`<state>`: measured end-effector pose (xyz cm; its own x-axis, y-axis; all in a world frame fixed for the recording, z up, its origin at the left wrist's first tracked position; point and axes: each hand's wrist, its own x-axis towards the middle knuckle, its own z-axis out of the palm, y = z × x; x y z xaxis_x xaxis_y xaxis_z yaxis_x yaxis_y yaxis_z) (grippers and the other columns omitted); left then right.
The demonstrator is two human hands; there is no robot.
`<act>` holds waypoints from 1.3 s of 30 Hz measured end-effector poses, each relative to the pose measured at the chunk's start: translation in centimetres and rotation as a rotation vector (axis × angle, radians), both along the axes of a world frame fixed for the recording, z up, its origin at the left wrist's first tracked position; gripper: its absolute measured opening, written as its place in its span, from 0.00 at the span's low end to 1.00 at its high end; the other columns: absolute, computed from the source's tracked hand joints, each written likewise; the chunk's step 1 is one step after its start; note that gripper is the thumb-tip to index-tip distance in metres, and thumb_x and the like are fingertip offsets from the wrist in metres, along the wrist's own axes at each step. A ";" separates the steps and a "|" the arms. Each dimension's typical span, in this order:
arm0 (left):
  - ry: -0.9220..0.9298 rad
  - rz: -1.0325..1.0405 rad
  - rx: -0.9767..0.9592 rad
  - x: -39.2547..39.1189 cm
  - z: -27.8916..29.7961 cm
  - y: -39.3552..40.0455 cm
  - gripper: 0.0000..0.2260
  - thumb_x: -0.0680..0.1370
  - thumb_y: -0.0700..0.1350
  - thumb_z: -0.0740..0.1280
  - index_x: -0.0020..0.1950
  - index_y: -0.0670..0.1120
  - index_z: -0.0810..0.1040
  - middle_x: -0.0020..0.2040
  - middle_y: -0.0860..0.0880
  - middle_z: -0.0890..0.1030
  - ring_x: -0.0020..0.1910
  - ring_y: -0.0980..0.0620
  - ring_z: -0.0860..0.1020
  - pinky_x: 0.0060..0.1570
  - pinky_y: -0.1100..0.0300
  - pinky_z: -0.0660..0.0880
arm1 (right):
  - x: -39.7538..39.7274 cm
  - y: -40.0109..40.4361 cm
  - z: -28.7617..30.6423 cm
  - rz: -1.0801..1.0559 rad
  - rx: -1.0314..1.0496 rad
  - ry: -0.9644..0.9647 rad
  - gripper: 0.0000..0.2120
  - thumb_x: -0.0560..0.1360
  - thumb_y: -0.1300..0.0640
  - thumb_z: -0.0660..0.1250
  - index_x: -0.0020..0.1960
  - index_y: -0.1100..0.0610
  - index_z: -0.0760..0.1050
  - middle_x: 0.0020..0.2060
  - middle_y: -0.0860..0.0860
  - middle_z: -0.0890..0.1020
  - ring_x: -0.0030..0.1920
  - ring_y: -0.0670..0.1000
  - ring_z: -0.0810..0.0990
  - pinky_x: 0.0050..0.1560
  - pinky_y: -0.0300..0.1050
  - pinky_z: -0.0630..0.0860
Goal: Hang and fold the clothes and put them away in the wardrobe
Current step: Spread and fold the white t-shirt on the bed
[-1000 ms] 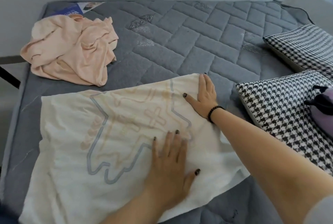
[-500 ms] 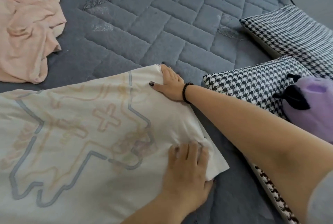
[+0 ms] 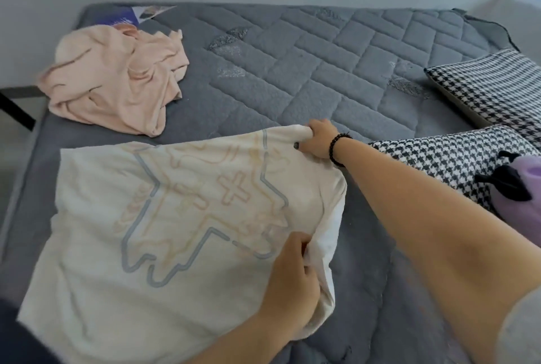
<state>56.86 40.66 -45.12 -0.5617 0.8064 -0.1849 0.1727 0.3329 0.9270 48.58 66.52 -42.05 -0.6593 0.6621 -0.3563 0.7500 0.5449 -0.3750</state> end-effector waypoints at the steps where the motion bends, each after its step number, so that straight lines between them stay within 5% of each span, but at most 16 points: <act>1: -0.036 0.060 0.028 -0.7 0.1 -1.0 0.09 0.79 0.37 0.58 0.45 0.52 0.69 0.37 0.55 0.73 0.36 0.57 0.71 0.39 0.68 0.68 | -0.3 -0.2 0.8 -0.017 0.015 -0.016 0.14 0.72 0.52 0.70 0.54 0.56 0.71 0.60 0.56 0.72 0.52 0.56 0.73 0.49 0.47 0.72; 4: -0.155 0.195 0.099 -2.5 0.9 -3.9 0.05 0.81 0.43 0.62 0.47 0.43 0.71 0.36 0.51 0.74 0.35 0.60 0.71 0.39 0.69 0.67 | -1.5 -1.3 3.0 -0.076 0.000 -0.006 0.15 0.72 0.57 0.70 0.55 0.60 0.71 0.54 0.58 0.77 0.45 0.55 0.73 0.40 0.44 0.71; 8: -0.316 0.375 0.127 -4.9 1.8 -8.5 0.04 0.80 0.39 0.61 0.50 0.47 0.75 0.42 0.53 0.80 0.42 0.59 0.77 0.42 0.70 0.72 | -4.1 -4.8 6.4 -0.174 -0.111 0.180 0.14 0.72 0.59 0.68 0.55 0.56 0.69 0.49 0.55 0.76 0.42 0.53 0.75 0.31 0.42 0.69; 14: -0.321 0.595 0.084 -8.6 3.2 -14.8 0.05 0.75 0.41 0.63 0.49 0.50 0.72 0.45 0.46 0.78 0.42 0.52 0.76 0.40 0.59 0.72 | -9.0 -13.5 10.0 -0.124 -0.281 0.321 0.22 0.74 0.64 0.64 0.67 0.55 0.67 0.39 0.53 0.73 0.33 0.51 0.74 0.30 0.42 0.74; 22: -0.472 0.896 0.105 -12.6 4.0 -22.1 0.06 0.74 0.33 0.60 0.46 0.40 0.74 0.39 0.46 0.75 0.37 0.49 0.72 0.35 0.58 0.67 | -15.5 -23.9 10.8 -0.100 -0.406 0.345 0.11 0.72 0.64 0.67 0.51 0.59 0.67 0.36 0.55 0.73 0.29 0.51 0.74 0.21 0.36 0.73; 26: -0.513 1.026 0.058 -13.7 3.3 -25.6 0.06 0.73 0.33 0.61 0.45 0.41 0.75 0.38 0.46 0.76 0.37 0.47 0.73 0.34 0.57 0.68 | -18.5 -28.5 9.1 -0.124 -0.501 0.376 0.09 0.72 0.66 0.67 0.41 0.60 0.67 0.37 0.55 0.72 0.29 0.54 0.78 0.27 0.43 0.80; 30: -0.551 1.010 -0.071 -15.0 1.9 -27.8 0.07 0.72 0.35 0.61 0.36 0.43 0.68 0.33 0.48 0.69 0.33 0.49 0.67 0.31 0.58 0.61 | -20.5 -31.8 6.5 -0.075 -0.439 0.372 0.18 0.69 0.62 0.70 0.57 0.62 0.69 0.43 0.55 0.74 0.46 0.60 0.82 0.48 0.58 0.81; 32: -0.539 0.956 -0.075 -15.4 2.0 -28.3 0.07 0.74 0.40 0.64 0.36 0.44 0.69 0.34 0.49 0.71 0.33 0.50 0.69 0.32 0.58 0.63 | -20.8 -32.6 5.2 -0.040 -0.449 0.347 0.20 0.69 0.60 0.71 0.56 0.59 0.67 0.50 0.59 0.76 0.49 0.59 0.81 0.52 0.58 0.80; 35: -0.474 0.923 -0.125 -15.8 2.5 -28.4 0.11 0.74 0.50 0.70 0.46 0.45 0.74 0.42 0.49 0.78 0.40 0.51 0.77 0.35 0.59 0.71 | -20.6 -33.4 3.8 0.036 -0.534 0.308 0.31 0.70 0.61 0.71 0.68 0.60 0.61 0.46 0.56 0.73 0.43 0.54 0.76 0.48 0.50 0.77; 39: -0.333 0.808 -0.283 -16.5 1.7 -28.4 0.10 0.74 0.51 0.71 0.48 0.47 0.74 0.44 0.51 0.79 0.42 0.54 0.78 0.37 0.59 0.75 | -18.3 -34.0 2.3 0.377 -0.216 0.314 0.28 0.75 0.59 0.66 0.72 0.57 0.61 0.67 0.53 0.68 0.64 0.56 0.72 0.62 0.49 0.69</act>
